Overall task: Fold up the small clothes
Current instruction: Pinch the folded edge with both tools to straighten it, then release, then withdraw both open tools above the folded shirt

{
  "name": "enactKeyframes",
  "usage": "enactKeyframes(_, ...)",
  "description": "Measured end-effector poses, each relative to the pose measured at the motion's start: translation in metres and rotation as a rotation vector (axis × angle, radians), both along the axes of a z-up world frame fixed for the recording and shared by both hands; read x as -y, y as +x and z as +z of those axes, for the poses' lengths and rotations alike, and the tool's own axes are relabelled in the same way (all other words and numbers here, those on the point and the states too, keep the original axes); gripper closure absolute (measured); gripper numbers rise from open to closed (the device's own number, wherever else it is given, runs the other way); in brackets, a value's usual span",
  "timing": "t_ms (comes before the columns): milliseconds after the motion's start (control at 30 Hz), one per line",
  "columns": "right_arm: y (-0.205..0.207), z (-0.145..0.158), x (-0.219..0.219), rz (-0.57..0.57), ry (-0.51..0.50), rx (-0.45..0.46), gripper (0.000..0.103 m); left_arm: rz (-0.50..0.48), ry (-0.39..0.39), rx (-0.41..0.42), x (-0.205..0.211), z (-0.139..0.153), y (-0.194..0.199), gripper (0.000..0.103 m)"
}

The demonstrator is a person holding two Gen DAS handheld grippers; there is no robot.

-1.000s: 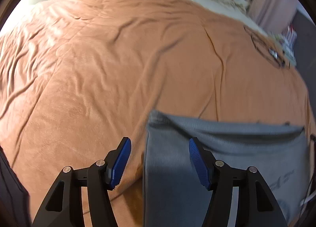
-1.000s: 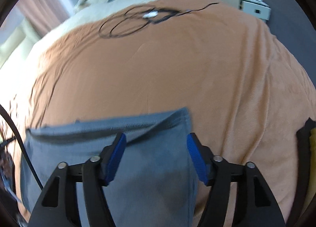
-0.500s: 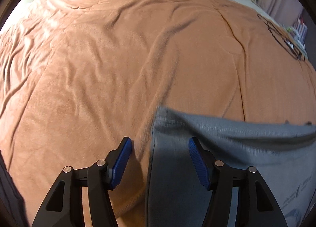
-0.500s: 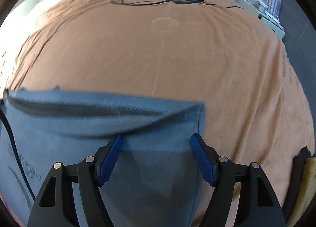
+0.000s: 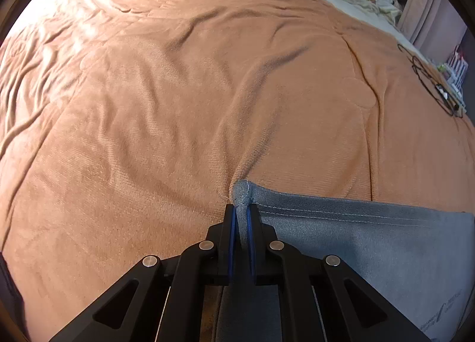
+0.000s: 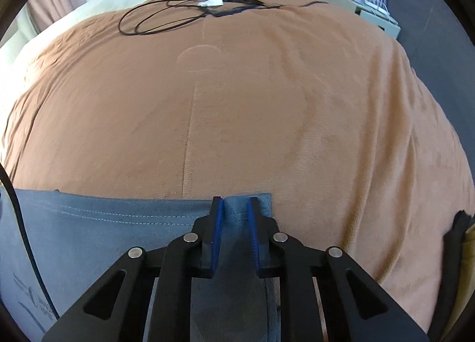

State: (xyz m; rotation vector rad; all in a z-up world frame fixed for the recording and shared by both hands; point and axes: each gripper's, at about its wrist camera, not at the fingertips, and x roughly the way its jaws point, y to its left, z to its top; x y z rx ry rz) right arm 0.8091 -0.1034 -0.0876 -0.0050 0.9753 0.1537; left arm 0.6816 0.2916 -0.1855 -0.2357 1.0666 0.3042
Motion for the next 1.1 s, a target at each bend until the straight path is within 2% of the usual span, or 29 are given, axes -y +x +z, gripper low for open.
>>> enactKeyframes(133, -0.008, 0.007, -0.001, -0.003, 0.006, 0.0, 0.089, -0.022, 0.024, -0.027, 0.007, 0.007, -0.001, 0.088)
enactKeyframes(267, -0.023, 0.019, 0.014, -0.008, 0.069, 0.0, 0.086, 0.013, -0.04, -0.02, -0.005, 0.018, -0.023, 0.087)
enactKeyframes(300, -0.027, 0.02, 0.016, -0.007, 0.078, -0.006, 0.074, 0.019, -0.058, -0.013, -0.008, 0.022, -0.028, 0.087)
enactKeyframes(333, -0.03, 0.022, 0.019, -0.002, 0.091, -0.015, 0.053, 0.023, -0.075, -0.004, -0.01, 0.027, -0.035, 0.086)
enactKeyframes(400, -0.043, 0.026, 0.024, -0.001, 0.105, -0.013, 0.033, 0.024, -0.08, 0.002, -0.011, 0.034, -0.048, 0.077)
enactKeyframes(467, -0.054, 0.034, 0.028, 0.009, 0.117, -0.009, 0.031, 0.021, -0.079, 0.011, -0.011, 0.04, -0.061, 0.06)
enactKeyframes(533, -0.066, 0.037, 0.033, 0.022, 0.137, -0.026, 0.025, 0.023, -0.088, 0.027, -0.01, 0.048, -0.077, 0.056)
enactKeyframes(667, -0.095, 0.04, 0.04, 0.036, 0.126, -0.037, 0.024, 0.025, -0.137, 0.044, -0.007, 0.054, -0.106, 0.052)
enactKeyframes(833, -0.124, 0.04, 0.052, 0.065, 0.069, -0.06, 0.024, -0.01, -0.157, 0.048, 0.008, 0.056, -0.136, 0.049)
enactKeyframes(900, -0.138, 0.044, 0.055, 0.066, 0.059, -0.044, 0.024, -0.022, -0.17, 0.058, 0.012, 0.058, -0.146, 0.042)
enactKeyframes(967, -0.148, 0.051, 0.054, 0.066, 0.056, -0.034, 0.024, -0.043, -0.2, 0.073, 0.02, 0.061, -0.157, 0.027)
enactKeyframes(1000, -0.155, 0.054, 0.056, 0.069, 0.058, -0.034, 0.024, -0.056, -0.207, 0.084, 0.024, 0.064, -0.162, 0.024)
enactKeyframes(1100, -0.181, 0.06, 0.063, 0.065, 0.077, -0.026, 0.024, -0.063, -0.164, 0.122, 0.036, 0.078, -0.181, 0.016)
